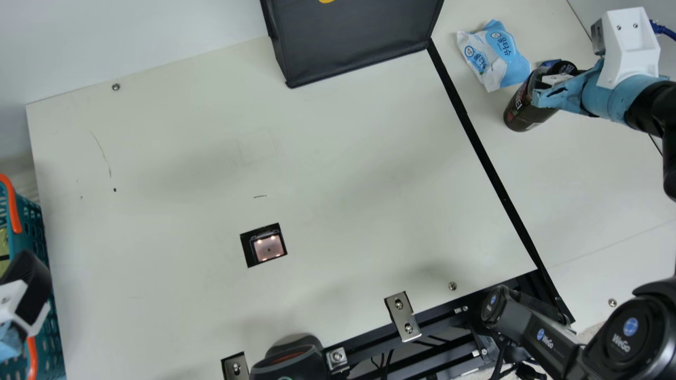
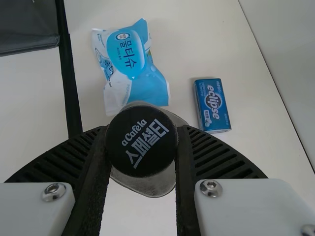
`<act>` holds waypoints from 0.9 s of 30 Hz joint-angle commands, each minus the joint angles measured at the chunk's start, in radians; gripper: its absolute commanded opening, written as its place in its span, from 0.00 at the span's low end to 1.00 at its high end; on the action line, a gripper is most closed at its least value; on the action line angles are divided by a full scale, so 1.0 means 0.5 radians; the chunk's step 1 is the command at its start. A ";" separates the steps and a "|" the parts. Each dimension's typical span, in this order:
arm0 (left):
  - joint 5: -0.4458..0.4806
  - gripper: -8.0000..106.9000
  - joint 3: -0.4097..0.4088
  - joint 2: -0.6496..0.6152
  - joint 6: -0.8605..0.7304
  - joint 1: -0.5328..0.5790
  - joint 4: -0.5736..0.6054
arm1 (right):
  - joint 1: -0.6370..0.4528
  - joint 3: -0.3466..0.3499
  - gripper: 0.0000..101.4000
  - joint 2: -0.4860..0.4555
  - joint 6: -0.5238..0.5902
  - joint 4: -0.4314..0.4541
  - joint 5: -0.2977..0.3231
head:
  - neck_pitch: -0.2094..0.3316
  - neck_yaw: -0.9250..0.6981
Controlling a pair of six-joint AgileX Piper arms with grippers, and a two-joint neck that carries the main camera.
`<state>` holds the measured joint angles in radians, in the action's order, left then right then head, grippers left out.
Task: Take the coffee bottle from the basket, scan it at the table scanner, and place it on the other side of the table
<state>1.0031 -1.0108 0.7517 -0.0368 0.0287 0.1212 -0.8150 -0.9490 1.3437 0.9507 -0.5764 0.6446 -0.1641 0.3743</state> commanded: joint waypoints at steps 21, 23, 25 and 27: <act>0.000 0.85 0.000 0.000 0.000 0.000 0.000 | 0.041 -0.001 0.85 -0.022 -0.073 0.052 -0.024 | 0.052 0.005; 0.000 0.85 0.000 0.000 0.000 0.000 0.000 | 0.050 -0.005 0.92 -0.043 -0.082 0.066 -0.027 | 0.052 0.005; 0.000 0.85 0.000 0.000 0.000 0.000 0.000 | 0.061 -0.011 0.94 -0.069 -0.098 0.089 -0.030 | 0.052 0.005; 0.000 0.85 0.000 0.000 0.000 0.000 0.000 | 0.077 -0.020 0.94 -0.101 -0.121 0.123 -0.031 | 0.052 0.005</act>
<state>1.0031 -1.0108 0.7517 -0.0368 0.0287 0.1212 -0.7792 -0.9554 1.3013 0.8961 -0.5240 0.6354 -0.1626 0.3743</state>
